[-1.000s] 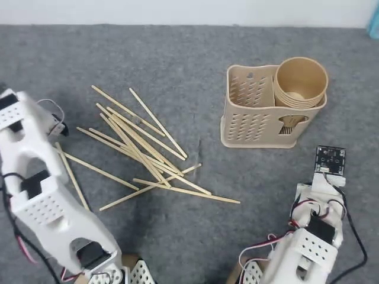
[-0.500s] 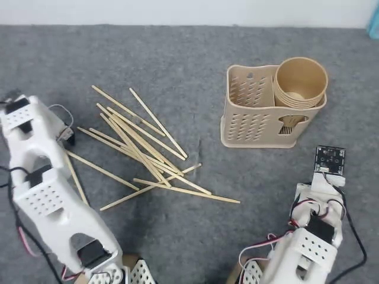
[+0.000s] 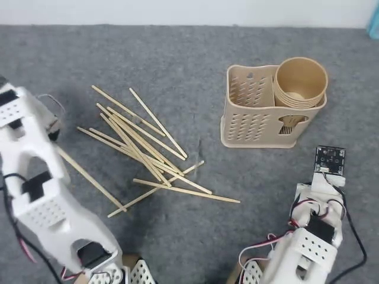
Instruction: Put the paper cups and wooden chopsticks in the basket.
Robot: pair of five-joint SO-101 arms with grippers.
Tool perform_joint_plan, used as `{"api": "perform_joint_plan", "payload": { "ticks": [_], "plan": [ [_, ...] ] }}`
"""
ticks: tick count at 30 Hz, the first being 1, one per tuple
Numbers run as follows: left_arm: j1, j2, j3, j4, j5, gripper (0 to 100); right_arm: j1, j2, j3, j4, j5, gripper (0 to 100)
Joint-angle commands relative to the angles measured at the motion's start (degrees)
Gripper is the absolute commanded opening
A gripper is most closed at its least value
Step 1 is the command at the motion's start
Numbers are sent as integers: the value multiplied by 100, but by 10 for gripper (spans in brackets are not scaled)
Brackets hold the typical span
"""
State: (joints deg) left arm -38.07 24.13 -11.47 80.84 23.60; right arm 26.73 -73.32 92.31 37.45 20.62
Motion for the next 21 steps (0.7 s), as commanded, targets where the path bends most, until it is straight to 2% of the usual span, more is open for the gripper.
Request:
{"api": "perform_joint_plan", "payload": {
  "ticks": [1, 9, 14, 18, 21],
  "plan": [
    [9, -818, -145, 220, -44, 13, 84, -127, -44, -92, 97, 9],
    [9, -2092, 189, 519, -246, 13, 92, -127, -44, -92, 97, 9],
    [62, -3719, 1631, -360, -387, 13, 92, -127, -44, -92, 97, 9],
    [396, -5037, 2782, -1213, -387, 13, 92, -127, -44, -92, 97, 9],
    [800, -5749, 3090, -1301, -387, 13, 92, -127, -44, -92, 97, 8]
  ]
}}
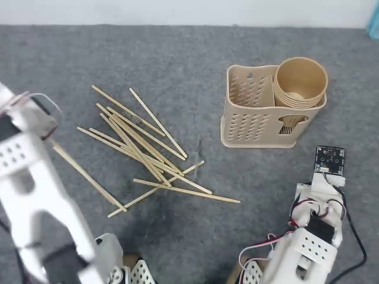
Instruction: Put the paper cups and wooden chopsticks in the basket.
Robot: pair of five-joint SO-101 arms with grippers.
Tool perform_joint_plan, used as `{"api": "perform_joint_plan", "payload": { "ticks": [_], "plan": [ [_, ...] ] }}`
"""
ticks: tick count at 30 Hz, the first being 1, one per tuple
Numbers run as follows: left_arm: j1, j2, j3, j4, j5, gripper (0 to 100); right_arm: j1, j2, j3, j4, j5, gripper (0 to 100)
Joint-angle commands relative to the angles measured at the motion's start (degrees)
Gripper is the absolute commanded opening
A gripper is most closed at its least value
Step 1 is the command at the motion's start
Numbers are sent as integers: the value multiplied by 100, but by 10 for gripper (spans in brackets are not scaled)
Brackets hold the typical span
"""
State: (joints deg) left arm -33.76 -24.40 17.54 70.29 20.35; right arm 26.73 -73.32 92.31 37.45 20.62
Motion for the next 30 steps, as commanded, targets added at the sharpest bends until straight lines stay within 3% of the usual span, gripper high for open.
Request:
{"api": "perform_joint_plan", "payload": {
  "ticks": [1, 8, 12, 16, 20, 28, 30],
  "plan": [
    [527, -1073, 189, -237, -44, 13, 92, -127, -44, -92, 97, 8],
    [1934, -1908, -426, -369, -9, 13, 92, -127, -44, -92, 97, 8],
    [2760, -2189, -760, -1037, -18, 13, 92, -127, -44, -92, 97, 8],
    [3349, -2277, -760, -2242, 0, 13, 101, -127, -44, -92, 97, 8],
    [3938, -2268, -699, -3411, 545, 13, 101, -127, -44, -92, 97, 8],
    [5354, -2251, 576, -7191, 633, 13, 101, -127, -44, -92, 97, 8],
    [5644, -2180, 813, -7262, 571, 13, 101, -127, -44, -92, 97, 8]
  ]
}}
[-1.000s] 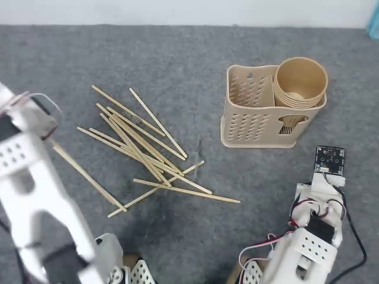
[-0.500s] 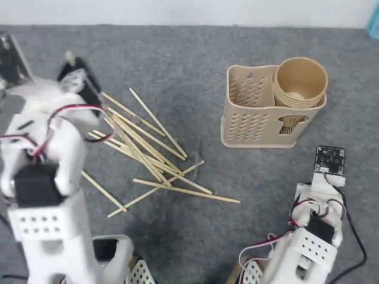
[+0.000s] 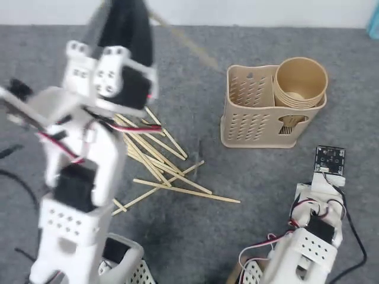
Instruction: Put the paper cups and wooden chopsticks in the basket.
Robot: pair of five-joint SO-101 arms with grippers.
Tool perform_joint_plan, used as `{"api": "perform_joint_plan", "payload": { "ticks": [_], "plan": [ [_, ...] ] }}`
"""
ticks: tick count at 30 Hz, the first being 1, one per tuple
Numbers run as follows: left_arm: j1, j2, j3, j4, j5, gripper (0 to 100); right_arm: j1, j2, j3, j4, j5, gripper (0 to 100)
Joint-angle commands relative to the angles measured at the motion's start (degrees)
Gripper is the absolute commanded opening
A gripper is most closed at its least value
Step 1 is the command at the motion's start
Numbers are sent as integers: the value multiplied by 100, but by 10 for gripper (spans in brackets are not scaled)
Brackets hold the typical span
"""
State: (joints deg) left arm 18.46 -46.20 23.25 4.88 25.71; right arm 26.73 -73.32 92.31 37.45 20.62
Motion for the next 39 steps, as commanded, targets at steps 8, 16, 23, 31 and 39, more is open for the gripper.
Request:
{"api": "perform_joint_plan", "payload": {
  "ticks": [8, 16, 23, 31, 39],
  "plan": [
    [651, 1187, 857, -1556, -809, 13, 101, -127, -44, -92, 88, 8],
    [695, 1864, 1622, -2330, -835, 13, 101, -127, -44, -92, 88, 8],
    [835, 1925, 2624, -2479, -844, 15, 101, -127, -44, -92, 88, 8],
    [958, 1881, 2791, -2391, -809, 115, 101, -127, -44, -92, 88, 9],
    [554, 1486, 1516, -141, -800, 209, 101, -127, -44, -92, 88, 9]
  ]
}}
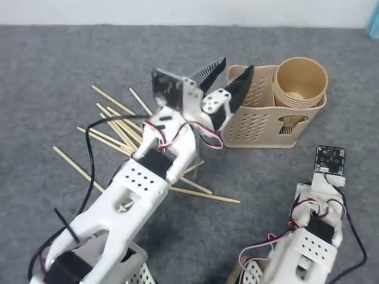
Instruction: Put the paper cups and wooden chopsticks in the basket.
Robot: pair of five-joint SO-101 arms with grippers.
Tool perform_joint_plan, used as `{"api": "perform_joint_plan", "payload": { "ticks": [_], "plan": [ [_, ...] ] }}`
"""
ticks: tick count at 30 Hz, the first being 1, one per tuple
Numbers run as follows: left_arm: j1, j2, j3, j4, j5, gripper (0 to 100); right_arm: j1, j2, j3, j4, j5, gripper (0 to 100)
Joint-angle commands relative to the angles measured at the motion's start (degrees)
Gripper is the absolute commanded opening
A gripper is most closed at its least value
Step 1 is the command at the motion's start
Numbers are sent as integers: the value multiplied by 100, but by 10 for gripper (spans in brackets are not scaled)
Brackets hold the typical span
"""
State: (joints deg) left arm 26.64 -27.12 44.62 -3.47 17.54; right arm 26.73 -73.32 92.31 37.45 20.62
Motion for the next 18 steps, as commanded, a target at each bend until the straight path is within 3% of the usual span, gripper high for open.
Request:
{"api": "perform_joint_plan", "payload": {
  "ticks": [1, 9, 15, 18],
  "plan": [
    [-387, -598, -778, 976, 18, 209, 101, -127, -44, -92, 88, 9],
    [-2127, -2259, -1974, 4097, 62, 209, 101, -127, -44, -92, 88, 9],
    [-4519, -2699, -2044, 6180, 1116, 209, 101, -127, -44, -92, 88, 9],
    [-5503, -2505, -1675, 6593, 1187, 209, 92, -127, -44, -92, 88, 9]
  ]
}}
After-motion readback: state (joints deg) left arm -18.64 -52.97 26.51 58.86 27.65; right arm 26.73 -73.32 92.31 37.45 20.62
